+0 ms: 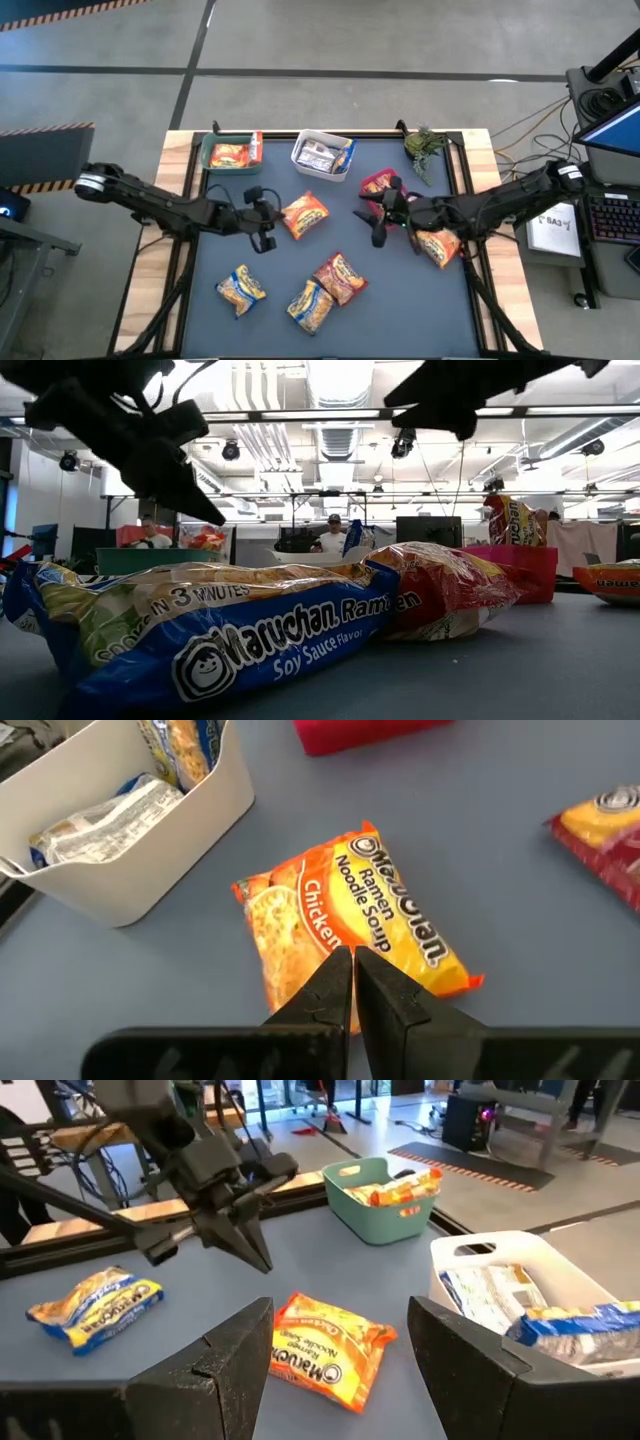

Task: Sort Maruchan noodles
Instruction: Put the orange noodle pack into the green bin

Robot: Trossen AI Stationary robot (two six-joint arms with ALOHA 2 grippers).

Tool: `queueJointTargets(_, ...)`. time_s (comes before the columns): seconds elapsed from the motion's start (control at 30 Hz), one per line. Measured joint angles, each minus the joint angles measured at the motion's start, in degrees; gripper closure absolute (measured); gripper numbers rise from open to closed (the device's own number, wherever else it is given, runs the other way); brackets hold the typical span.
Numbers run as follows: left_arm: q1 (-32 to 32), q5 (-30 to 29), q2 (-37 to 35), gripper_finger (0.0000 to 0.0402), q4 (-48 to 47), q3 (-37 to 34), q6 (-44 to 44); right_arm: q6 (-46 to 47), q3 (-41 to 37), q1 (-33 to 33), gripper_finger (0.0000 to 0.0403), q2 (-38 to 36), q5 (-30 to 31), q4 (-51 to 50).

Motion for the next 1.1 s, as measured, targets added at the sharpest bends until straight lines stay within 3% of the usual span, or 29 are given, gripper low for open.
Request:
queueJointTargets(0.2,0.0,-0.1,1.0,0.0401,7.5,-3.4,-0.4,-0.5,5.4,-0.2,0.0184,6.6,-1.6,0.0)
queueJointTargets(0.43,0.0,-2.1,1.9,0.0401,7.7,-3.6,0.0,0.0,13.7,-0.2,0.0197,15.2,-1.5,-3.4)
queueJointTargets(0.93,-0.5,-1.8,0.1,0.0401,3.6,-0.3,2.6,2.5,39.4,-3.2,0.0379,32.2,-1.5,-34.1)
queueJointTargets(1.1,-2.0,-1.7,-3.0,0.0401,-2.0,2.1,3.5,2.4,41.9,-6.6,0.0393,35.9,-5.7,-37.5)
